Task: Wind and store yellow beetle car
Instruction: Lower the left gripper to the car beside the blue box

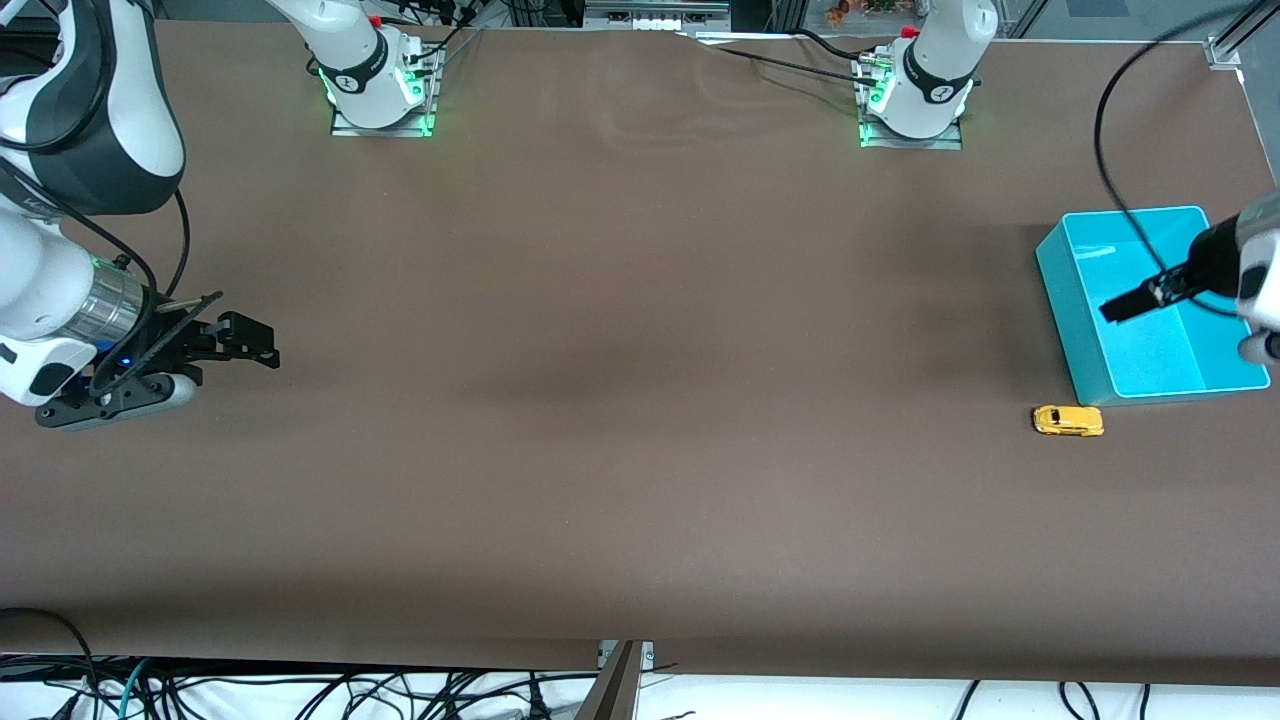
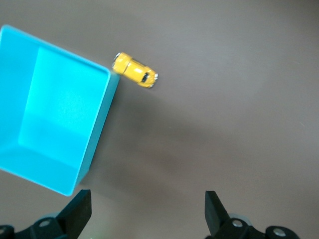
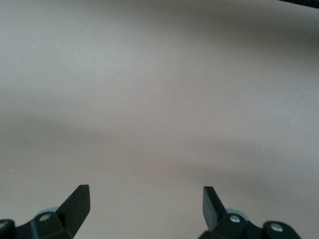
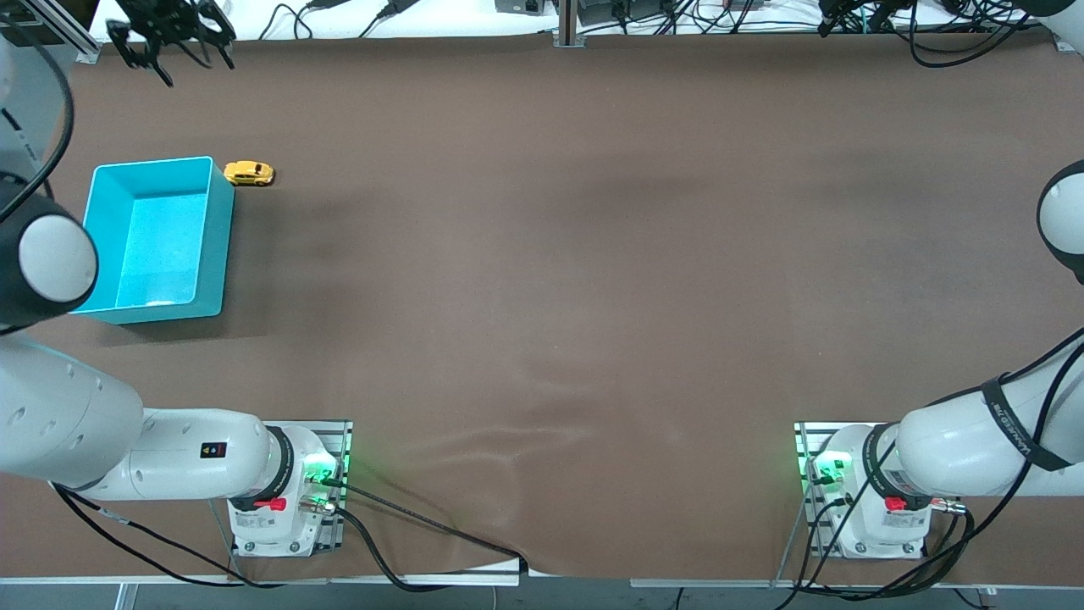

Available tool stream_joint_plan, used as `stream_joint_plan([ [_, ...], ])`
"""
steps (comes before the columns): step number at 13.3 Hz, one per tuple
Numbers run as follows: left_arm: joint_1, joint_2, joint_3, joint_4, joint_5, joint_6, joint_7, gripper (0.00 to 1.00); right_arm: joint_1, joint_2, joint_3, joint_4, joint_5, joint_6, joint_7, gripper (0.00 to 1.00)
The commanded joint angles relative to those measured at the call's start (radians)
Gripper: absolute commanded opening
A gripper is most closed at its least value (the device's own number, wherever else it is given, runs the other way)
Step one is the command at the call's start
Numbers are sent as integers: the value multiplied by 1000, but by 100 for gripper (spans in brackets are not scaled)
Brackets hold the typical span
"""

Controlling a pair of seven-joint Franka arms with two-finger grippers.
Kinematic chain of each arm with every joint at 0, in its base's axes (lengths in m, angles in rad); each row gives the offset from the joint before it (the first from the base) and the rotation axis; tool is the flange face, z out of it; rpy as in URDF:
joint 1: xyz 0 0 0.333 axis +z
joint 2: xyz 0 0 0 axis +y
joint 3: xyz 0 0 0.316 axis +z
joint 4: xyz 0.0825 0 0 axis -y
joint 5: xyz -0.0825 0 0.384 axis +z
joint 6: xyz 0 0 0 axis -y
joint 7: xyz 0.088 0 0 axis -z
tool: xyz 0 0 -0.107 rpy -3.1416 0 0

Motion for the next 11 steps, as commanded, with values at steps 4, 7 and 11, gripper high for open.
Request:
stream_joint_plan([
  [4,63,219,2,-16,0,260,-421,100,16,-5,-22,100,-67,-51,14,100],
  [7,58,354,0,-7,132,397,-791,100,13,-6,-46,135,-66,-42,13,100],
  [11,75,425,3,-7,127,495,-905,100,10,-58,-55,134,-73,-121,14,100],
])
